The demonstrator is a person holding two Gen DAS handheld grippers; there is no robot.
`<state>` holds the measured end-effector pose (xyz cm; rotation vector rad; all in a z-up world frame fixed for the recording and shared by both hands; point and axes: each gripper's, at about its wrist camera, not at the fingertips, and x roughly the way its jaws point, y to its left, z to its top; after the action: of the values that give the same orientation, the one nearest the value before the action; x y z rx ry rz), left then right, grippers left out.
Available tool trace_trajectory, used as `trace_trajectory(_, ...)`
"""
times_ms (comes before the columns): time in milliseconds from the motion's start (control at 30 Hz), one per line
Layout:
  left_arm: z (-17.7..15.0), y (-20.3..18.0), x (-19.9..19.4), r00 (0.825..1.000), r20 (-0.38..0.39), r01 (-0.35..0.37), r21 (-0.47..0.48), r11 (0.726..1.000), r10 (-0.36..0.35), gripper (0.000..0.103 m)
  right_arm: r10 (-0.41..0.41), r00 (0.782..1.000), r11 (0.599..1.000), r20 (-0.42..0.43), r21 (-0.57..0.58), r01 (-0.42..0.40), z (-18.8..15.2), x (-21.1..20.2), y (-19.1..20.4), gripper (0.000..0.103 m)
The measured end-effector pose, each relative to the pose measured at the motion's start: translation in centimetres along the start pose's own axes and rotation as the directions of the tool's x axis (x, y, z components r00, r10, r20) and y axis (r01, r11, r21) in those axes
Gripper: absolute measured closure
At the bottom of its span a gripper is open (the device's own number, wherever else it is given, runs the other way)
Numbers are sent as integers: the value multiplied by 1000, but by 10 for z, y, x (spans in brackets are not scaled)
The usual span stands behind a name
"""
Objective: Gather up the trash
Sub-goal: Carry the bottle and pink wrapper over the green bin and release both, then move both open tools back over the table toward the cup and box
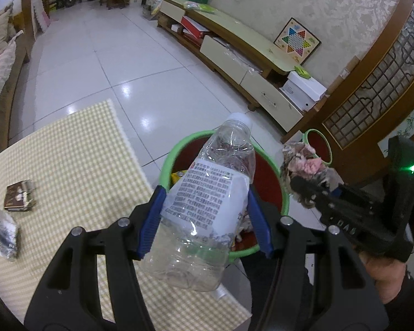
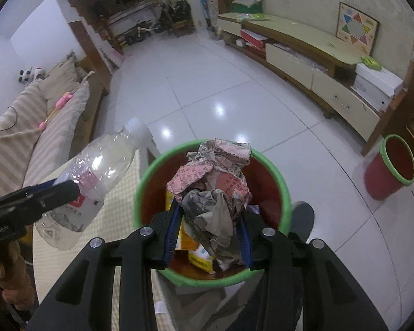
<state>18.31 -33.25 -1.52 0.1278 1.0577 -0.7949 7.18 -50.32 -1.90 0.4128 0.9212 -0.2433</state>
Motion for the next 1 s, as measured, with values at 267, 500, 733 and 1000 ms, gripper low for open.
trace_trajectory(267, 8, -21, 25, 999, -32, 7, 23, 1000, -6, 46, -5, 1000, 1000, -17, 29, 6, -2, 8, -17, 68)
trace_trajectory(500, 19, -34, 40, 999, -44, 21, 24, 1000, -20, 46, -3, 1000, 999, -17, 34, 3, -2, 9, -21, 68)
trace_trajectory(733, 23, -29, 41, 999, -16, 41, -31, 999, -42, 12, -4, 1000, 999, -14, 34, 4, -1, 9, -24, 68)
trace_trajectory(1000, 17, 4, 20, 1000, 8, 2, -92, 996, -1, 7, -2, 1000, 1000, -19, 26, 3, -3, 11, -18, 68)
